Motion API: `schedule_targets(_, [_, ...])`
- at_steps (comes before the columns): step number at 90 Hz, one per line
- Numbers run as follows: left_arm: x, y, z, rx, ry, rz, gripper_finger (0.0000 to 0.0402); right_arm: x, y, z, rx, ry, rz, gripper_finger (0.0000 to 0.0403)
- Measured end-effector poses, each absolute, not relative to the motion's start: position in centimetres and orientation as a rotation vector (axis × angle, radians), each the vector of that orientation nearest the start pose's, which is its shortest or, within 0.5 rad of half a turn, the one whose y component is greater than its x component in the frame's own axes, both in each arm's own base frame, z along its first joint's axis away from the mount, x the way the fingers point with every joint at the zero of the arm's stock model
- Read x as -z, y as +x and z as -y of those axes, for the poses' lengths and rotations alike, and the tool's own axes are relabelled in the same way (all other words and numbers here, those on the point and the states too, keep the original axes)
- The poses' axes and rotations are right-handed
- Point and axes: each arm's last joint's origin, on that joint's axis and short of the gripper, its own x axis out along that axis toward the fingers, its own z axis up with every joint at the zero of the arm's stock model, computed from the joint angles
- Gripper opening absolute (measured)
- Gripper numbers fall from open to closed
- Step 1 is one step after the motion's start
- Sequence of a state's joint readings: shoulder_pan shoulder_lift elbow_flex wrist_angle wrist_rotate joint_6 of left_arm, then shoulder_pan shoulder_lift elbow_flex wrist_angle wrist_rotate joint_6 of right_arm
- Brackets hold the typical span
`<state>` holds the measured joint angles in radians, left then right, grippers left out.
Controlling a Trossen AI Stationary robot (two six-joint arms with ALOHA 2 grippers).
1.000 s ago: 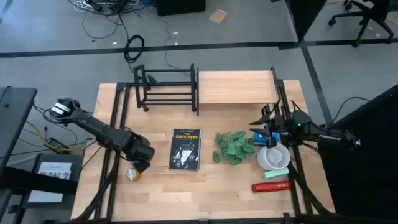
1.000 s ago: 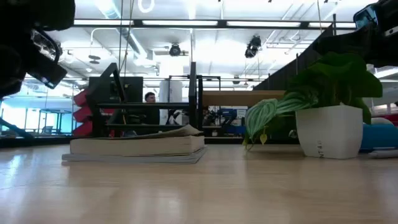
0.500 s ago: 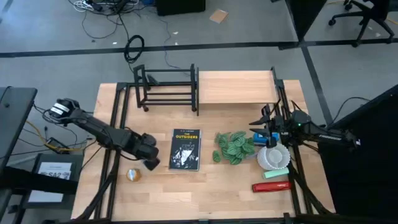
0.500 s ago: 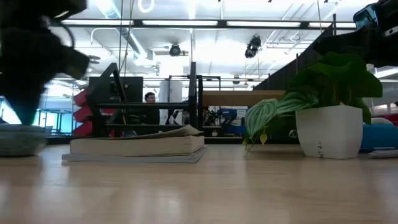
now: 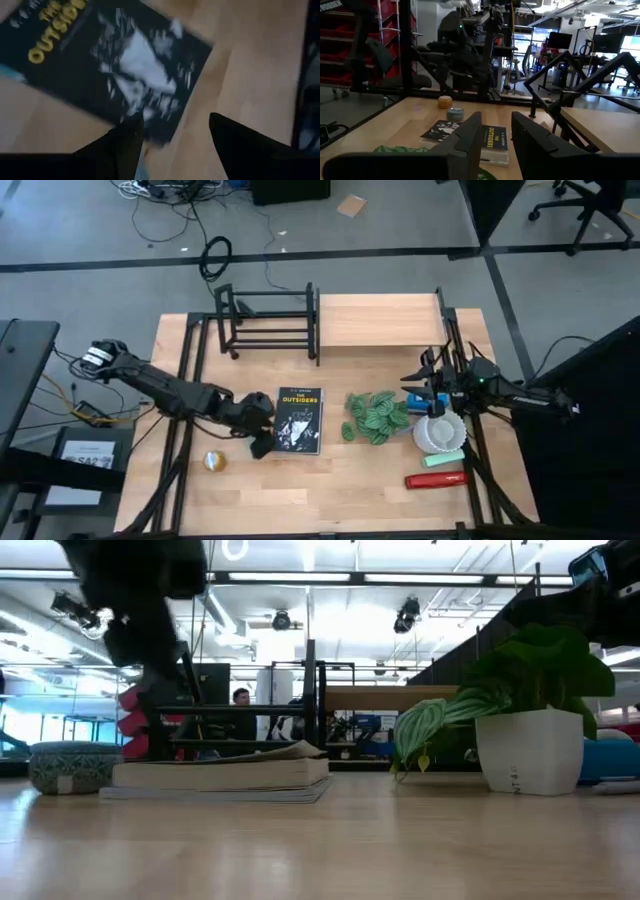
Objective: Stock shelves
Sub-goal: Put the blue scented candle on the shelf
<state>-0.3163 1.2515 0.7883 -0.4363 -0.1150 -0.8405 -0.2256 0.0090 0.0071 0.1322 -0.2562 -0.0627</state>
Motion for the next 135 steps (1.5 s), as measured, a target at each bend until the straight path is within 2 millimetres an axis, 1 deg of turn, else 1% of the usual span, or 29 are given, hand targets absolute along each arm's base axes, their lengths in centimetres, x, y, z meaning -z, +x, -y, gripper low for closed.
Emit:
schedule_targets(6, [-22.0,23.8,7.1,-0.164,-0.624,-0.901,0.0217,-17.8,9.5,1.4,-0.027,-0.094,0.127,0.0077])
schedule_targets(14, [-21.7,24.7,7.2,-0.079,-0.663,-0.905,0.0225,-17.8,9.5,1.4,-0.027,-0.094,0.128,0.0077])
schedule_targets(29, [-20.5,26.2,8.0,0.105,-0.7,-0.949,0.0228,-17.8,9.5,1.4,-0.027,-0.094,0.128,0.0077])
schedule_targets(39, [-19.4,26.9,8.7,0.22,-0.744,-1.02,0.023,-17.8,9.5,1.4,-0.027,-0.094,0.129,0.0077])
schedule_targets(55, [-18.0,27.3,10.3,0.361,-0.804,-1.106,0.0231,-17.8,9.5,1.4,-0.027,-0.094,0.129,0.0077])
schedule_targets(69, [-17.6,27.4,11.5,0.406,-0.874,-1.153,0.0231,-17.8,9.5,1.4,-0.026,-0.094,0.128,0.0077])
schedule_targets(82, [-17.0,27.1,12.0,0.425,-0.924,-1.236,0.0231,-17.8,9.5,1.4,-0.027,-0.094,0.129,0.0077])
schedule_targets(93, [-16.4,26.6,12.2,0.415,-0.959,-1.34,0.0231,-17.8,9.5,1.4,-0.026,-0.094,0.129,0.0077])
schedule_targets(101, [-16.1,26.2,12.1,0.36,-0.988,-1.411,0.0231,-17.8,9.5,1.4,-0.026,-0.094,0.128,0.0077])
schedule_targets(114, [-15.6,25.3,11.8,0.227,-1.058,-1.544,0.0224,-17.8,9.5,1.4,-0.027,-0.094,0.128,0.0077])
schedule_targets(119, [-15.4,24.8,11.8,0.17,-1.046,-1.589,0.0218,-17.8,9.5,1.4,-0.027,-0.094,0.129,0.0077])
schedule_targets(127, [-15.1,23.8,11.5,0.016,-1.011,-1.645,0.0209,-17.8,9.5,1.4,-0.027,-0.094,0.129,0.0077])
schedule_targets(135, [-15.2,22.9,11.1,-0.104,-0.98,-1.673,0.0203,-17.8,9.5,1.4,-0.027,-0.094,0.129,0.0077])
